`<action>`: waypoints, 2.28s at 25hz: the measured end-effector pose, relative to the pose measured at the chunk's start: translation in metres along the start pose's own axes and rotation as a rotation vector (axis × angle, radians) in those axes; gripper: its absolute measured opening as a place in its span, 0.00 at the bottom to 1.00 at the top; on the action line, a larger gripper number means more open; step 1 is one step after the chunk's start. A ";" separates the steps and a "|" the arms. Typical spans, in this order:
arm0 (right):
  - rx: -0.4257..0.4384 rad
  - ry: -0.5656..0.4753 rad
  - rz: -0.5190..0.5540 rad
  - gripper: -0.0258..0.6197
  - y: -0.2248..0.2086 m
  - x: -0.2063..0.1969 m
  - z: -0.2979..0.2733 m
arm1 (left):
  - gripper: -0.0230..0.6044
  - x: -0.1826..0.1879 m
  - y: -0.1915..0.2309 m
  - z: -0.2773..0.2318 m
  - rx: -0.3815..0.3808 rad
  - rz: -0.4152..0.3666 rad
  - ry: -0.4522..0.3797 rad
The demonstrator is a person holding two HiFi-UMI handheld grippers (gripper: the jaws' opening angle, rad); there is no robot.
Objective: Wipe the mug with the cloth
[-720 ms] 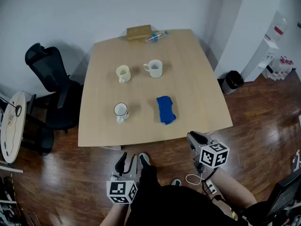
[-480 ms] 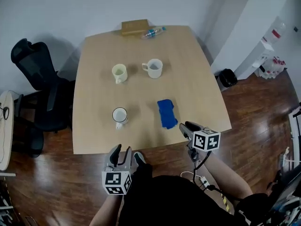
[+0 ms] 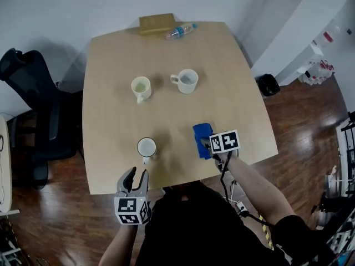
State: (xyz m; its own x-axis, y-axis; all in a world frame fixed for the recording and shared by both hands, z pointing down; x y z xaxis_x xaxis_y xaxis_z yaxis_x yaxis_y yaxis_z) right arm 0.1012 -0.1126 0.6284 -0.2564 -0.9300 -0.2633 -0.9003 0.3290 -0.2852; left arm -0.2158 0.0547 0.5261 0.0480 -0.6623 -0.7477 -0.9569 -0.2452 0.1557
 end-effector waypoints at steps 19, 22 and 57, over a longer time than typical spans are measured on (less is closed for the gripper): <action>0.130 -0.311 0.294 0.25 0.037 0.021 0.055 | 0.28 -0.027 0.009 -0.089 0.195 -0.065 0.148; 0.162 -0.313 0.279 0.25 0.045 0.024 0.059 | 0.23 -0.029 0.008 -0.092 0.211 -0.112 0.108; 0.126 -1.010 1.009 0.25 0.190 0.075 0.263 | 0.14 0.215 -0.062 0.028 -0.344 -0.027 -0.311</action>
State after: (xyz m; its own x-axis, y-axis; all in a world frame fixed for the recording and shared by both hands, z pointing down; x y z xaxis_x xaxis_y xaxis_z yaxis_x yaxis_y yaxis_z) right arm 0.0032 -0.0765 0.3119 -0.3520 0.2016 -0.9140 -0.4368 0.8283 0.3509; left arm -0.1538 -0.0524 0.3373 -0.0669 -0.4215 -0.9044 -0.8036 -0.5145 0.2993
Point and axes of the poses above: the fingertips, and each gripper's own axes: z backward along the fingers, y to its left, x out of its top, the point moved 7 cm from there along z, backward along the fingers, and after that the axes turned 9 degrees about y, right-handed, at the moved point
